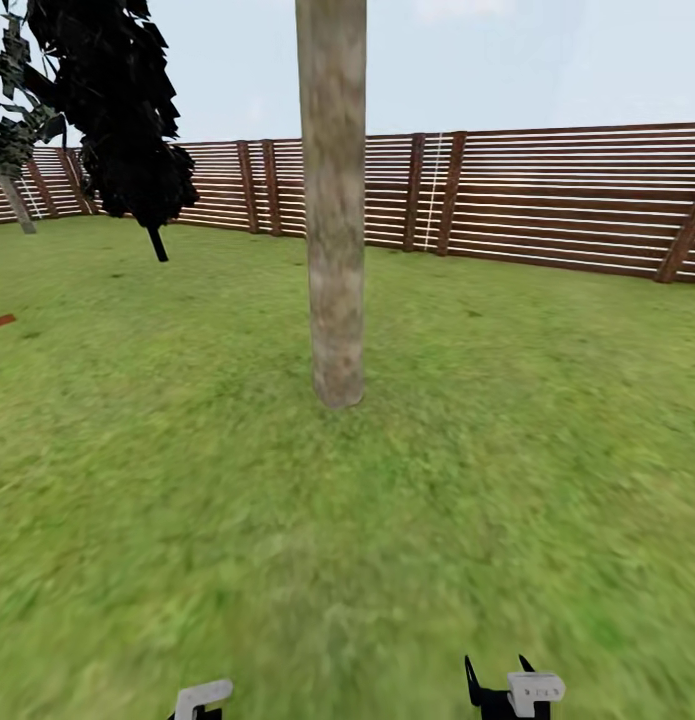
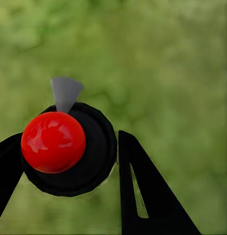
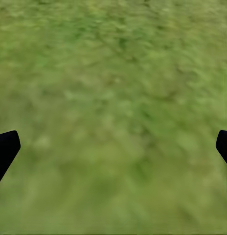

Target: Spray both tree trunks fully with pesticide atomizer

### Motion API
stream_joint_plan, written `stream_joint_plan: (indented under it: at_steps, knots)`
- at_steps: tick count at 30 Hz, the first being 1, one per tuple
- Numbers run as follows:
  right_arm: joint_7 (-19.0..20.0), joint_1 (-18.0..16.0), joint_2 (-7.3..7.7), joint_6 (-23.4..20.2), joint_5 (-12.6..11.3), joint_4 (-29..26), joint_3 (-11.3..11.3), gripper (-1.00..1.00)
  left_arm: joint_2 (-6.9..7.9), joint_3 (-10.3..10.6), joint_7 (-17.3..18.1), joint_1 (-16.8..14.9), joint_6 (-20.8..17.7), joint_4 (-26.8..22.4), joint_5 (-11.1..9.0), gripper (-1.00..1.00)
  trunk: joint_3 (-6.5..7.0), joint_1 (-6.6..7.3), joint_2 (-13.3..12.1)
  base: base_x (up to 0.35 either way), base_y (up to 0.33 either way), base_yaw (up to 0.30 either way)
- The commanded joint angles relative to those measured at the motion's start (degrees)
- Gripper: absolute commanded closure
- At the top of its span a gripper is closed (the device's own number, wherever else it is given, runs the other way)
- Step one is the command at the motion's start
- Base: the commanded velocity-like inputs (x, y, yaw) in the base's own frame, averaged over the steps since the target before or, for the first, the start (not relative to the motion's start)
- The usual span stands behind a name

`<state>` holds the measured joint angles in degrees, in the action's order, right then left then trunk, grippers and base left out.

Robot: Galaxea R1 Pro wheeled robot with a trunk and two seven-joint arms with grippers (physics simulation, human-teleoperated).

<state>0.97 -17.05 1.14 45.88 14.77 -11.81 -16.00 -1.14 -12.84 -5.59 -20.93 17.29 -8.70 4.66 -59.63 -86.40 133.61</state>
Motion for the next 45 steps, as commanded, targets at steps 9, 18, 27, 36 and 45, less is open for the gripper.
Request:
stream_joint_plan:
  at_steps: [9, 18, 27, 36, 45]
  knots:
    - [0.0, 0.0, 0.0, 0.0, 0.0, -0.03, 0.0, -1.0, 0.0, 0.01, -0.04, -0.03, 0.01, 0.0, 0.01, 1.0, 0.0, 0.0, 0.0, 0.338, 0.0, 0.0]
    - [-0.01, 0.0, -0.09, 0.0, 0.0, -0.06, 0.0, -1.0, 0.0, 0.01, -0.06, -0.02, -0.01, 0.0, 0.01, 1.0, 0.0, 0.0, 0.0, 0.338, 0.0, 0.0]
    - [-0.01, 0.0, -0.09, 0.0, 0.0, -0.06, 0.0, -1.0, 0.0, 0.01, -0.04, -0.02, 0.0, 0.0, 0.01, 1.0, 0.0, 0.0, 0.0, 0.338, 0.0, 0.0]
    - [-0.01, 0.0, -0.09, 0.0, 0.0, -0.06, 0.0, -1.0, 0.0, 0.01, -0.03, -0.01, 0.01, 0.0, 0.0, 1.0, 0.0, 0.0, 0.0, 0.338, 0.0, 0.0]
    - [-0.01, 0.0, -0.09, 0.0, 0.0, -0.06, 0.0, -1.0, 0.0, 0.01, -0.03, -0.01, 0.01, 0.0, 0.01, 1.0, 0.0, 0.0, 0.0, 0.338, 0.0, 0.0]
